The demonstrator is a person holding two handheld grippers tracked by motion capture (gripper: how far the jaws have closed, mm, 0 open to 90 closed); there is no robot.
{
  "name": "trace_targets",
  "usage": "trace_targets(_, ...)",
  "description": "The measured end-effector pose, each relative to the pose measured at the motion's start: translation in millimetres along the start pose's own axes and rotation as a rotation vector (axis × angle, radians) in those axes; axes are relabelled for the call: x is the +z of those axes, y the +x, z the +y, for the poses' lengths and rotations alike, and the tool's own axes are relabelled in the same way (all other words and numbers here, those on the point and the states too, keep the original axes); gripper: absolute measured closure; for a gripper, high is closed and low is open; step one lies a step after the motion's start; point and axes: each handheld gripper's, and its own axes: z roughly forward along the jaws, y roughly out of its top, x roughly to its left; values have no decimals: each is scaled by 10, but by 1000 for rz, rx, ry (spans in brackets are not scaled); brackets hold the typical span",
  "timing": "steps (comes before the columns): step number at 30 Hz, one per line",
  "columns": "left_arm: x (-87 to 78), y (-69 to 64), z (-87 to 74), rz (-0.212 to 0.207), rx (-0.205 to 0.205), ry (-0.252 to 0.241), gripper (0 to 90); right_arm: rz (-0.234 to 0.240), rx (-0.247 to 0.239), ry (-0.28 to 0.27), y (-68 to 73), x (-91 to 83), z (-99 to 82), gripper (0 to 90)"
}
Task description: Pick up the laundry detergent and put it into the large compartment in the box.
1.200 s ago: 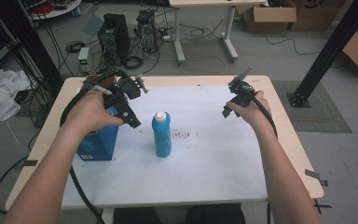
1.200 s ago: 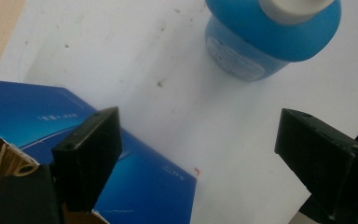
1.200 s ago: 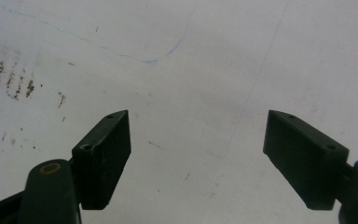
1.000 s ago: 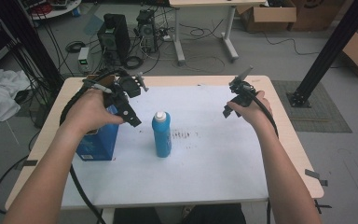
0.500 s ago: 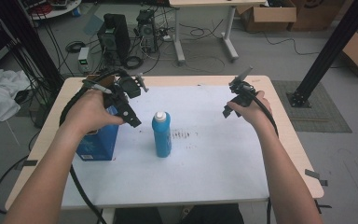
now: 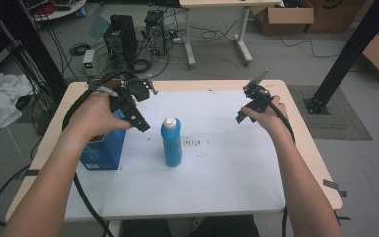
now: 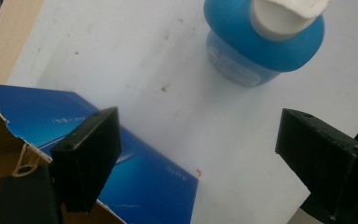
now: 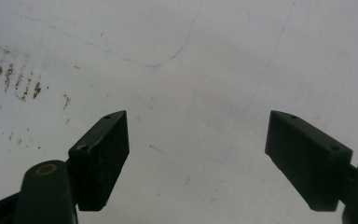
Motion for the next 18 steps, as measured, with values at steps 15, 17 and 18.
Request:
trace_targets(15, -150, -110, 54, 27, -37, 1, 151, 8, -19, -10, -13, -30, -33, 223)
trace_targets(17, -163, -125, 66, 28, -46, 0, 151, 13, -21, -8, -13, -18, -38, 221)
trace_targets(18, -172, -136, 82, 30, -49, 3, 151, 13, -22, -7, -13, -15, -40, 221)
